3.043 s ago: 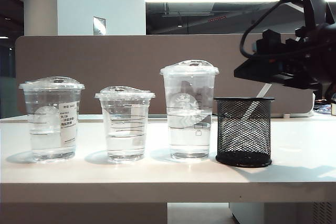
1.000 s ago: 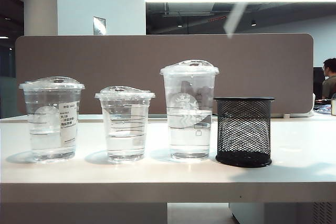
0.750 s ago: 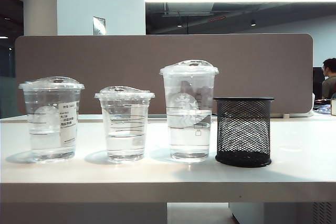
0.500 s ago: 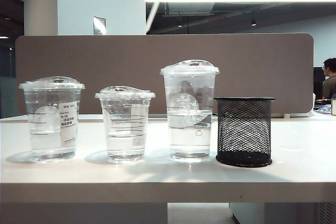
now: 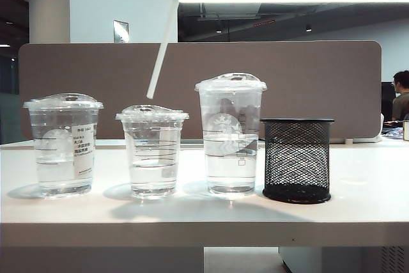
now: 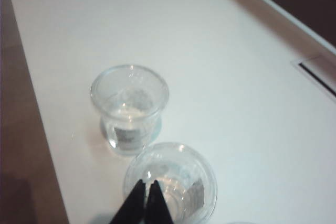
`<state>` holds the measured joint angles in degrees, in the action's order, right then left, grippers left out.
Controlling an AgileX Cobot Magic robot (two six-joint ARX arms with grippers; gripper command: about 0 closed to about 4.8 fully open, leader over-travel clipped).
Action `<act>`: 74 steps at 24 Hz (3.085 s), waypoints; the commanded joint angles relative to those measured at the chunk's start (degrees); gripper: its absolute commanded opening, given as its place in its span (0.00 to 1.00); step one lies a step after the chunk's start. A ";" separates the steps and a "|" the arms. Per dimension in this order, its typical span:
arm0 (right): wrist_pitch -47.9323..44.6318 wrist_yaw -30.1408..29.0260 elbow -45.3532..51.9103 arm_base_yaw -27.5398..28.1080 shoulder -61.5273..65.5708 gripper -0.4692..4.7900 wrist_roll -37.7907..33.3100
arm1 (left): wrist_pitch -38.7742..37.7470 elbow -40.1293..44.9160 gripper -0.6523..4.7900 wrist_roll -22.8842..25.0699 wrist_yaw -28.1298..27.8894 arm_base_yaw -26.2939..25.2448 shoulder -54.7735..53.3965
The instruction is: Pick up the straw and insert it into the small coffee cup.
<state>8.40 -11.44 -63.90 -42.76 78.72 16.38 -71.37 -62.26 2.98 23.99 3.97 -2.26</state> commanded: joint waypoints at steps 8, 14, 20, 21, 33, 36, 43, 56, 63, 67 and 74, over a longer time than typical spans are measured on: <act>2.03 -0.74 -0.28 -0.66 -0.17 0.09 0.15 | 0.72 -0.15 0.16 0.07 0.02 -0.07 -0.13; 0.52 -1.57 -0.28 -2.29 -0.17 0.09 0.15 | 0.74 -0.15 0.16 0.09 0.02 -0.07 -0.13; 0.81 -1.07 -0.28 -2.21 -0.13 0.09 0.17 | 0.74 -0.15 0.16 0.07 0.02 -0.07 -0.13; 0.81 -0.74 -0.28 -2.19 -0.13 0.09 0.17 | 0.74 -0.15 0.16 0.07 0.02 -0.07 -0.13; 0.74 -0.11 -0.28 -2.14 2.27 0.09 0.20 | 0.72 -0.15 0.16 0.07 0.04 -0.04 -0.13; 0.04 -0.07 -0.28 -1.97 3.32 0.29 0.22 | 0.74 -0.15 0.16 0.07 0.02 -0.04 -0.13; -2.75 0.07 -0.92 -1.81 3.85 0.79 0.22 | 0.74 -0.15 0.16 0.07 0.02 -0.04 -0.13; -0.52 5.16 -1.99 -1.27 -17.81 0.08 -3.82 | 10.29 6.78 0.16 0.37 -1.22 -0.09 -0.11; -20.55 5.40 16.63 -1.20 -34.27 0.08 -5.88 | 35.52 27.95 0.16 -5.60 0.31 -0.07 -0.20; -26.29 5.40 26.27 -1.20 -40.11 0.08 -8.85 | 48.19 40.61 0.16 -8.37 0.24 -0.07 -0.24; -27.91 6.67 40.44 -1.22 -45.05 0.08 -9.27 | 50.86 51.95 0.16 -7.72 -3.32 -0.07 -0.22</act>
<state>-17.32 -6.00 -24.97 -43.99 34.00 7.73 -21.74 -11.07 -4.84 23.18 3.95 -2.50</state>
